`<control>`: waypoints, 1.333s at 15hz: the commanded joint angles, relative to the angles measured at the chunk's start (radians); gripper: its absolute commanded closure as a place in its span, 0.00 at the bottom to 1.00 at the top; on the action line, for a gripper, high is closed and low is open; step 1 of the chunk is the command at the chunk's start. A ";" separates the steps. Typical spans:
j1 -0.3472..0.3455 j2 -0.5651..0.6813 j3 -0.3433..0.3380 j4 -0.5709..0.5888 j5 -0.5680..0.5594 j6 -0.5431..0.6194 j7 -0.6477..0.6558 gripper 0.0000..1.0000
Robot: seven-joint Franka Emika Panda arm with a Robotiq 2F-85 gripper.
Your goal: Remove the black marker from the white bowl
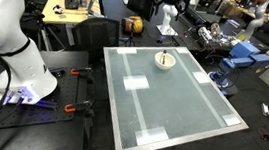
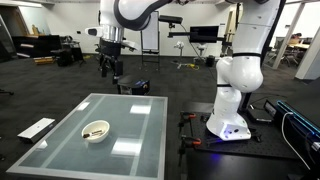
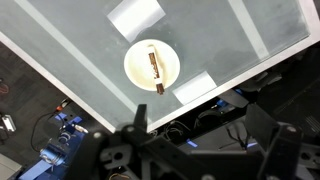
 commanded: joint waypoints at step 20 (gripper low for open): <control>-0.065 0.347 0.124 -0.027 0.107 0.383 -0.403 0.00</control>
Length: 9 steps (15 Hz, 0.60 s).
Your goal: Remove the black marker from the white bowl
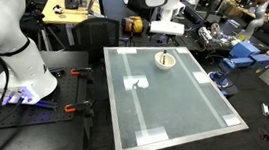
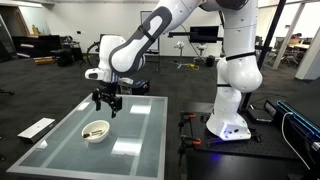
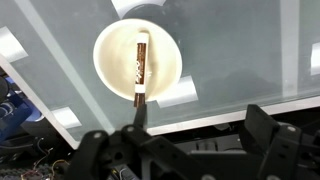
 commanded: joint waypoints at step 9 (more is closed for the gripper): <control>-0.047 0.056 0.037 0.035 -0.013 0.025 -0.023 0.00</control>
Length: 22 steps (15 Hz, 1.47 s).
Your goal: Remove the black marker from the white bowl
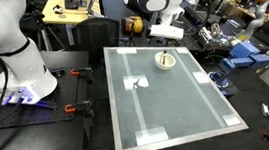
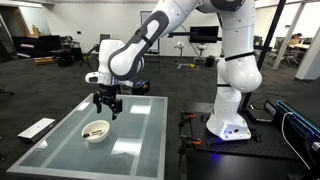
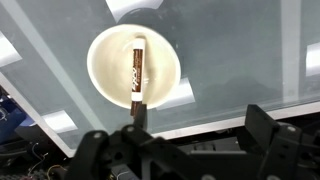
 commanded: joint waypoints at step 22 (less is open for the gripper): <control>-0.120 0.285 0.104 0.233 -0.043 0.059 -0.075 0.27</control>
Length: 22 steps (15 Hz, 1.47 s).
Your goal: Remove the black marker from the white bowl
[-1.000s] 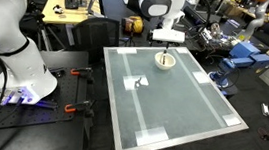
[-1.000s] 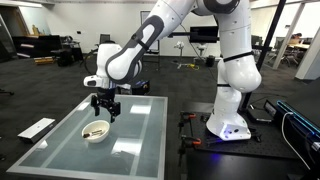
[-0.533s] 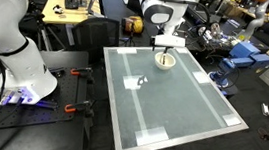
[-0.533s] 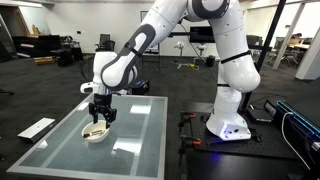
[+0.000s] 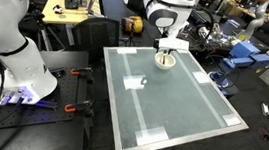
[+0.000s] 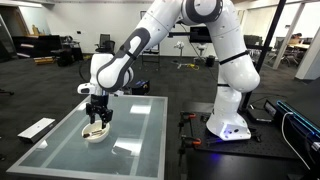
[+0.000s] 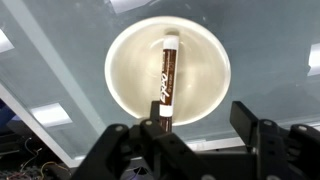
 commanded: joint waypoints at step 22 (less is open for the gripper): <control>-0.059 0.193 0.071 0.169 -0.076 0.003 -0.005 0.76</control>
